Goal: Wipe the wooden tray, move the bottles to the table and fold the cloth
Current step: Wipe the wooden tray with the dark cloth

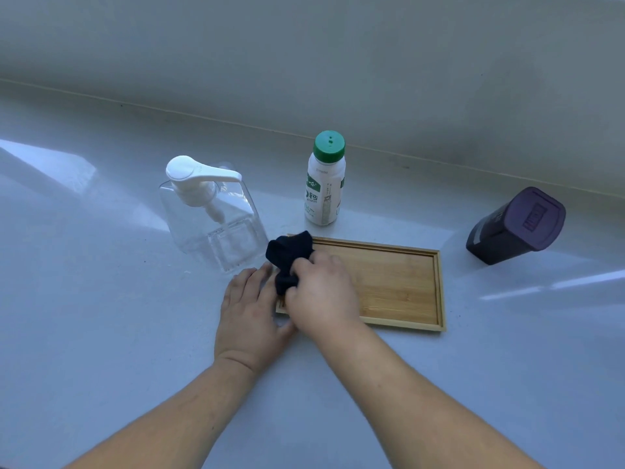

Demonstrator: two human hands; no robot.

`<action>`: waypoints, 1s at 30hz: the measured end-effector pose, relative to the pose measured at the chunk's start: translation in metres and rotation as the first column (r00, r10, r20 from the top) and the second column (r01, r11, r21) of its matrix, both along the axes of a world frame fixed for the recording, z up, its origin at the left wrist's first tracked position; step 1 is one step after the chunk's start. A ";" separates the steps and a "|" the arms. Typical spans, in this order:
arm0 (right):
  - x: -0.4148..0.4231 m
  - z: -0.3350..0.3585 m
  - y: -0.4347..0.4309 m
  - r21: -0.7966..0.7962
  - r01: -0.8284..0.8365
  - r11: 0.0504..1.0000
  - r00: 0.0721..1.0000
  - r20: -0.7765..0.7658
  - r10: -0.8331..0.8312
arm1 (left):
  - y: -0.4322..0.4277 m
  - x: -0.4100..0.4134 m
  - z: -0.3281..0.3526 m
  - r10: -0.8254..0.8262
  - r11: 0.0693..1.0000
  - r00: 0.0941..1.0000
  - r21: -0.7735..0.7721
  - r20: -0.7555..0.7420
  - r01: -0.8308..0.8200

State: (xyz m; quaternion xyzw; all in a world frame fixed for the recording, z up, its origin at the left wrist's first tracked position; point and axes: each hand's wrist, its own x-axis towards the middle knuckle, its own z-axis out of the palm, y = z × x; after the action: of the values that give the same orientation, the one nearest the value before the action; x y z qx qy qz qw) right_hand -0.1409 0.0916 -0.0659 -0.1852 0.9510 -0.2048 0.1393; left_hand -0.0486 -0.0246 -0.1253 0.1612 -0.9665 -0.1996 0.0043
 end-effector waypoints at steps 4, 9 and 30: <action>-0.002 0.000 0.020 -0.043 -0.091 0.995 0.995 0.024 0.092 | 0.001 0.000 -0.001 0.008 1.000 1.000 -0.026 -0.010 -0.008; -0.012 0.001 0.100 0.034 -0.031 0.999 0.999 -0.008 0.031 | 0.003 0.000 0.000 0.042 0.999 0.999 -0.030 -0.020 -0.042; 0.026 0.020 0.100 0.019 -0.006 1.000 1.000 0.009 0.006 | 0.005 0.001 0.006 0.040 0.999 0.999 -0.012 0.027 -0.039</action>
State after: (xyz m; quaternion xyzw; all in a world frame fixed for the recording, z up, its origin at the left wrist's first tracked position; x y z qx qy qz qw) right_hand -0.1144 0.1919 -0.0454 -0.1857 0.9518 -0.1961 0.1457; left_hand -0.0479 -0.0200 -0.1194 0.1830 -0.9642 -0.1918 -0.0041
